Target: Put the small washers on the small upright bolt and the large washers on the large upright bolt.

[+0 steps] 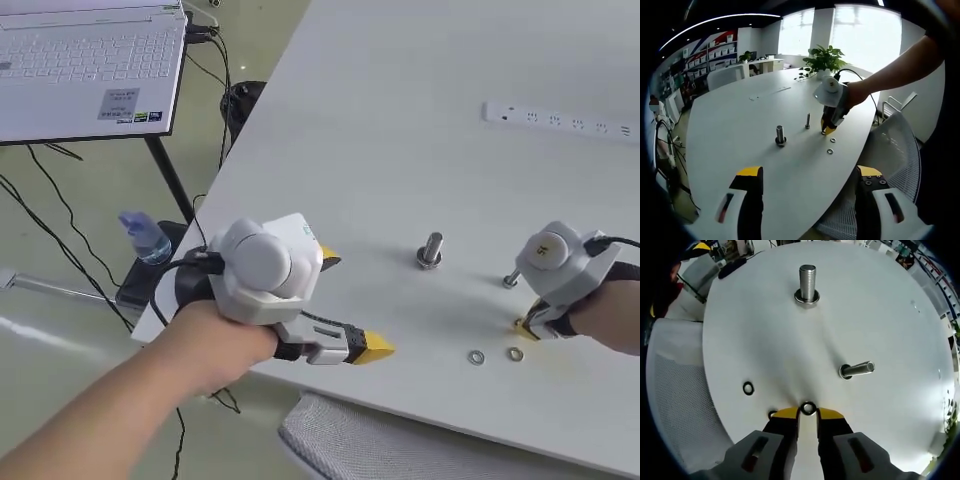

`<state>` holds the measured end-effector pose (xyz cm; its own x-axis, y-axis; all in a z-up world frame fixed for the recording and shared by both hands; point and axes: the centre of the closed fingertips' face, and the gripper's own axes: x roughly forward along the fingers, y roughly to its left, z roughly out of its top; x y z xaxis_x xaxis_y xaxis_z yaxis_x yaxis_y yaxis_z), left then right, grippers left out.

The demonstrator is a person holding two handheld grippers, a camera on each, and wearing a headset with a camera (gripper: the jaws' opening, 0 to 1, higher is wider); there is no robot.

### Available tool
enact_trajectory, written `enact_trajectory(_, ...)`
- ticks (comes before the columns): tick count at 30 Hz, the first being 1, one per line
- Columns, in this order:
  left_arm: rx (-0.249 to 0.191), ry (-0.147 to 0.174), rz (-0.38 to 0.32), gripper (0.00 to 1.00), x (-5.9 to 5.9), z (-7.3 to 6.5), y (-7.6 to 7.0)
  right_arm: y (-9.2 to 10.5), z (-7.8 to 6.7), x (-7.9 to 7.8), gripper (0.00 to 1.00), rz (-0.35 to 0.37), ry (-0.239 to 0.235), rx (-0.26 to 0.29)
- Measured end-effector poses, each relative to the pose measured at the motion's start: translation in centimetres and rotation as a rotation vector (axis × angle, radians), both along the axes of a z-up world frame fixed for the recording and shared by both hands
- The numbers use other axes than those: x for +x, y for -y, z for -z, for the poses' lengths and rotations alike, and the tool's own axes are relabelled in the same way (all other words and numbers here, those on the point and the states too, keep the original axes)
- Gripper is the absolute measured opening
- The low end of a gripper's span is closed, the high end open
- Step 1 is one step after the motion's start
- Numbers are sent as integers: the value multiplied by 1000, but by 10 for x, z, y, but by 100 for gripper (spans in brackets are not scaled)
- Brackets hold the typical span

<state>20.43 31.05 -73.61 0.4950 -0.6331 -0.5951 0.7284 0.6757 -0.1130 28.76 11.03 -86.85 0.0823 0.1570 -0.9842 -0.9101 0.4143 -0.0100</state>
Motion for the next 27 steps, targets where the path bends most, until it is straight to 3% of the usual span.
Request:
enact_trajectory(17, 5, -12, -9, 74, -5, 3, -1, -6, -1, 0, 18, -9, -5, 25)
enact_trajectory(20, 7, -11, -7, 74, -5, 3, -1, -7, -1, 0, 17, -62, 9, -4)
enact_trajectory(27, 5, -13, -9, 73, -5, 3, -1, -5, -1, -2, 16, -63, -3, 5)
